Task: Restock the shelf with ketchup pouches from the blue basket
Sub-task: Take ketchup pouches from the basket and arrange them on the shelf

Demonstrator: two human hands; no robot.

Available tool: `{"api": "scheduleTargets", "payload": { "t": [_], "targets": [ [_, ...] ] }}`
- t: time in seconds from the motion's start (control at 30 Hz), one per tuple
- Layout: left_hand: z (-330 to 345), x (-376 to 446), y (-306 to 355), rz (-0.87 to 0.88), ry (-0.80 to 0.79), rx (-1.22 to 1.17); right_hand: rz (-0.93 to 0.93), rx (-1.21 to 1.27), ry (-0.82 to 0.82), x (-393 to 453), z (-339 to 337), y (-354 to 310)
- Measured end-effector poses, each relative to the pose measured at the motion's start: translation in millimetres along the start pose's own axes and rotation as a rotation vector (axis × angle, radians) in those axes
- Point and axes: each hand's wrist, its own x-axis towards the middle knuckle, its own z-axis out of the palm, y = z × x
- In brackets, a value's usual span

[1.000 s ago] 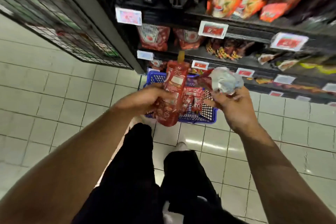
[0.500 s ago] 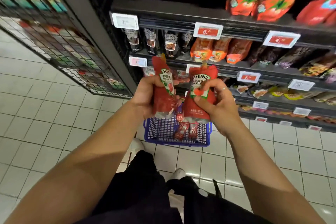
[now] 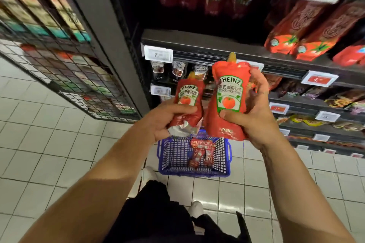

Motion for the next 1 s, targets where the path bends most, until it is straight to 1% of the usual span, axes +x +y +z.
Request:
{"api": "scheduleTargets", "payload": {
  "t": [0.07,0.13,0.23,0.33,0.4,0.5,0.53,0.6,0.67,0.73,0.77,0.83,0.87,0.9,0.93,0.97,1.0],
  "targets": [
    [-15.6,5.0,15.0,0.029,-0.022,-0.051,0.054,0.118,0.055,9.5,12.5,-4.8],
    [-29.8,8.2,33.3,0.063,-0.060,-0.064,0.113,0.187,0.075,19.2,25.0,-13.0],
    [-40.8,7.6,59.5,0.070,-0.095,-0.035,0.148,0.184,0.057,34.5,43.7,-28.7],
    [-46.4,-0.6,76.6,0.067,-0.076,0.060,0.116,0.175,0.073,50.6,57.8,-46.4],
    [-49.1,-7.8,81.5,0.075,-0.096,0.108,0.096,0.165,0.091,60.4,58.4,-57.3],
    [-50.0,-18.7,91.3,0.107,-0.124,0.093,0.141,0.081,0.119,82.4,54.1,-72.6],
    [-49.1,-20.3,95.6,0.121,-0.117,0.070,0.154,0.006,0.117,95.1,50.8,-76.7],
    [-44.2,-21.1,104.8,0.137,-0.050,0.044,0.145,-0.215,0.084,127.0,40.9,-85.3],
    [-32.2,-22.9,113.6,0.136,0.023,0.000,0.143,-0.570,-0.012,164.7,28.3,-91.6],
    [-16.2,-27.9,119.3,0.116,0.071,-0.075,0.205,-0.949,-0.085,196.6,18.5,-97.0],
    [-8.9,-29.9,120.5,0.106,0.090,-0.115,0.256,-1.058,-0.124,207.5,14.5,-97.7],
    [1.7,-30.0,120.9,0.103,0.112,-0.174,0.360,-1.078,-0.205,222.1,8.8,-96.0],
    [5.9,-28.9,120.6,0.109,0.121,-0.193,0.366,-1.089,-0.202,227.7,5.4,-93.5],
    [9.8,-27.6,120.5,0.119,0.131,-0.206,0.312,-1.180,-0.192,229.4,3.3,-94.1],
    [13.2,-26.0,120.2,0.129,0.141,-0.211,0.235,-1.324,-0.153,228.4,2.0,-96.7],
    [16.1,-24.4,119.6,0.137,0.150,-0.211,0.140,-1.433,-0.085,223.0,3.4,-102.1],
    [18.2,-22.3,118.9,0.146,0.161,-0.216,-0.014,-1.447,-0.038,210.4,8.0,-108.2]
  ]
}}
